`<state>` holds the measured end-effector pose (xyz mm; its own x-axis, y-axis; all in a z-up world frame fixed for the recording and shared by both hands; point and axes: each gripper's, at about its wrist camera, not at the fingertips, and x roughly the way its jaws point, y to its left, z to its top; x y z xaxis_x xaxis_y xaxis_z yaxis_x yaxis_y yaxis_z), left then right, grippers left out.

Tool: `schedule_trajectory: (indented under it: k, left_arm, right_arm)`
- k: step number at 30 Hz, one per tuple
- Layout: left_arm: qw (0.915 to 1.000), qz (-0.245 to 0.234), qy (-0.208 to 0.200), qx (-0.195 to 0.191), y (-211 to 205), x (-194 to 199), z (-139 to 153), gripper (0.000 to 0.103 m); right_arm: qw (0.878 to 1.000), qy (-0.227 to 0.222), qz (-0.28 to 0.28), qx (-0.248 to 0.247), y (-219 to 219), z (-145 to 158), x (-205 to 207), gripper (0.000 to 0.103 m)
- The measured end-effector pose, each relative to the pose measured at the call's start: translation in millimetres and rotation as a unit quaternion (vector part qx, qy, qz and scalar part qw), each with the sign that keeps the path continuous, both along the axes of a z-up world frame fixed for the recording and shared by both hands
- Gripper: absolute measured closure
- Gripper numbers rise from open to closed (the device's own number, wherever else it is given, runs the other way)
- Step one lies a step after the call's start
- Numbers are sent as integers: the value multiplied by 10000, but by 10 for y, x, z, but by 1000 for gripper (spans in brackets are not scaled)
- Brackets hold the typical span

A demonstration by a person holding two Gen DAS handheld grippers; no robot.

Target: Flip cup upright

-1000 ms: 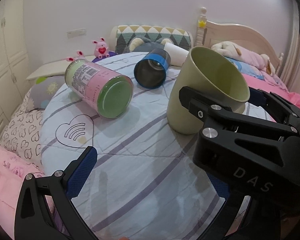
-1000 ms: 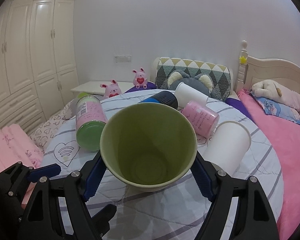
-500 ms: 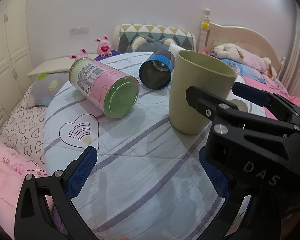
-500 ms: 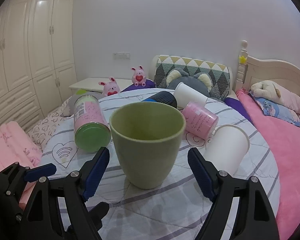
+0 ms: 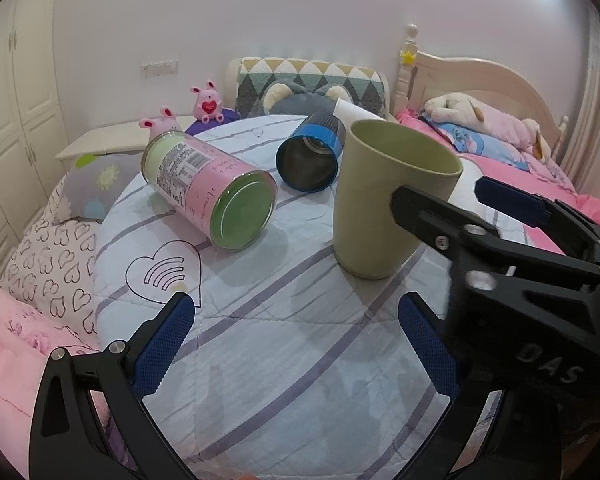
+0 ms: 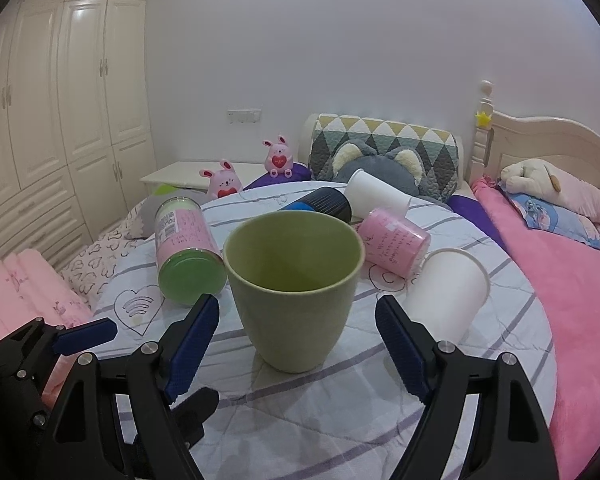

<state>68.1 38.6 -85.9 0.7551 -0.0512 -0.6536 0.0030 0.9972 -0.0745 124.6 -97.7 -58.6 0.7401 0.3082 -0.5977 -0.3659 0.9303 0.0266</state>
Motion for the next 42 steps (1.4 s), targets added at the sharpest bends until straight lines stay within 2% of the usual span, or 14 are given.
schedule_trajectory:
  k: [7, 15, 26, 33, 42]
  left_arm:
    - [9996, 1, -224, 181, -107, -108, 181, 0]
    - [9970, 193, -579, 471, -235, -244, 449, 0]
    - [9952, 249, -823, 470, -330, -415, 744, 0]
    - [9955, 230, -806, 442, -391, -468, 848, 0]
    - [9969, 188, -630, 425, -487, -500, 978, 0]
  right_arm:
    - [9996, -127, -106, 218, -223, 228, -173, 21]
    - [9972, -553, -355, 355, -535, 581, -405, 21]
    - [9922, -927, -684, 467, -888, 797, -596, 21]
    - [9898, -1045, -889, 385, -1033, 829, -669, 21]
    - [9911, -863, -964, 305, -1104, 897, -728, 21]
